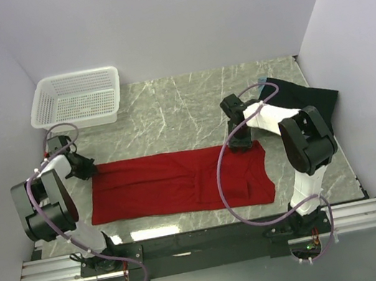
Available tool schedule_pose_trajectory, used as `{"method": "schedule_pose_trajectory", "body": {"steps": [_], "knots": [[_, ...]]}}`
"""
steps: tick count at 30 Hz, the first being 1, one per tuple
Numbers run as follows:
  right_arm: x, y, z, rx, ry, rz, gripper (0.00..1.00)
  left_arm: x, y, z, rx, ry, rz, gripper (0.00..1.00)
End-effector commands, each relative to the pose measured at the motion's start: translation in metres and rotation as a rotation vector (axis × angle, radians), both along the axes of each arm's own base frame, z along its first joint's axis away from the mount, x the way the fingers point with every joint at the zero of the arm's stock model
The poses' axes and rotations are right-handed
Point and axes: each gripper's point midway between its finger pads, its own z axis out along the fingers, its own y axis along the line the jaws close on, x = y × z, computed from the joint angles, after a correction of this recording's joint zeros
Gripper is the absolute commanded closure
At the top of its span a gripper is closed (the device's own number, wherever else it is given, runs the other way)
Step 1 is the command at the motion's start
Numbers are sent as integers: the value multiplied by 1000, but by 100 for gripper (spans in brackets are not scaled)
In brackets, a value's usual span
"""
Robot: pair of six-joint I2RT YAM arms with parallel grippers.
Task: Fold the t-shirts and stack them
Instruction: Fold the tshirt
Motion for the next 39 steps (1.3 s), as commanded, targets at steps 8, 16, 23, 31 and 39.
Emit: {"method": "schedule_pose_trajectory", "body": {"steps": [8,16,23,31,39], "knots": [[-9,-21,-20,-79,85,-39,59,-40,24,-9,31,65,96,98],[15,-9,10,-43,31,10,57,-27,34,19,80,15,74,38],[38,11,63,-10,-70,60,55,-27,34,69,147,-89,61,25],[10,43,77,65,-53,119,55,-23,-18,110,183,-227,-71,20],[-19,71,49,93,35,170,55,-13,-127,77,-50,-234,-364,20]]}}
